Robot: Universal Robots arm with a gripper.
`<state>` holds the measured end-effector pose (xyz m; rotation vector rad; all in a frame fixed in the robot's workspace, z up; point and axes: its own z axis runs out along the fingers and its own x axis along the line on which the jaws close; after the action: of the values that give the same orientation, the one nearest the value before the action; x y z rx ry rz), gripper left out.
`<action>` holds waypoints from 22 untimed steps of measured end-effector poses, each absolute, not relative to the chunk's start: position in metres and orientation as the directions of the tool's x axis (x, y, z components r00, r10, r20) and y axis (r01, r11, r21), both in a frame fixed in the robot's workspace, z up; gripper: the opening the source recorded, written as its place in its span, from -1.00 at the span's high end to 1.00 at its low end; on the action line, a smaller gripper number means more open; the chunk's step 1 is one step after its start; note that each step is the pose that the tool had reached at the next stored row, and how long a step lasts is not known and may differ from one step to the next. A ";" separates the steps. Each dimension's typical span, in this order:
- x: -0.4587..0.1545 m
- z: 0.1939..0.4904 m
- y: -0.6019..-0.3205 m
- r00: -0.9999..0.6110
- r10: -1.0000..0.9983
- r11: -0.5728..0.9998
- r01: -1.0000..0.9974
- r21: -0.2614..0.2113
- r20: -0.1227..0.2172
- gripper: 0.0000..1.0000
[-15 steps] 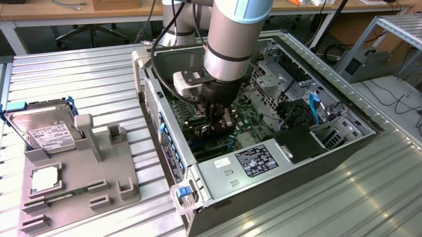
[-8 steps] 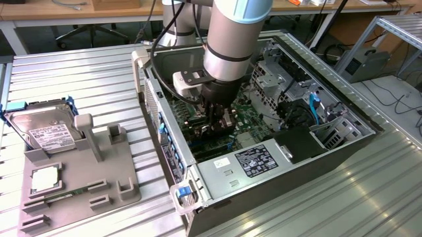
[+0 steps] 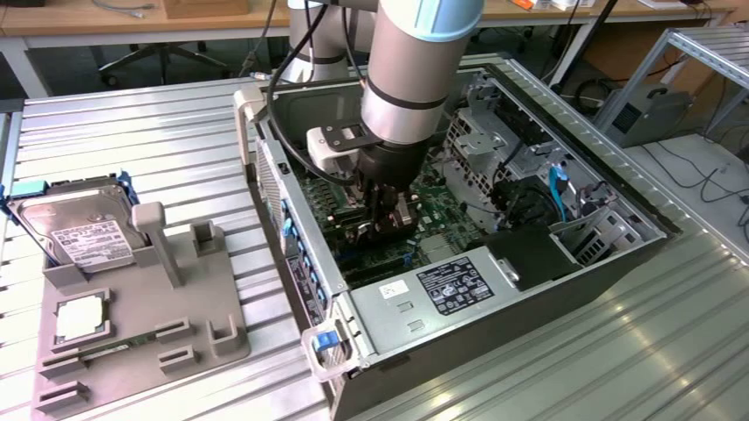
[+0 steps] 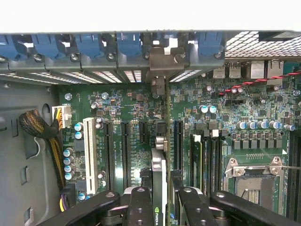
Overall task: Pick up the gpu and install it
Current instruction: 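Insert the gpu into the slot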
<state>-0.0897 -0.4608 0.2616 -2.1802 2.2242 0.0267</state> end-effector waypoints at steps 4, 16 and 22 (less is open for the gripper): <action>-0.090 0.262 -0.461 -0.020 -0.999 0.020 -1.000 -0.007 -0.031 0.47; -0.090 0.265 -0.461 -0.020 -0.999 0.020 -1.000 -0.007 -0.031 0.47; -0.091 0.264 -0.461 -0.019 -0.999 0.020 -1.000 -0.012 -0.032 0.47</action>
<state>-0.0909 -0.4608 0.2636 -2.1779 2.2206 0.0217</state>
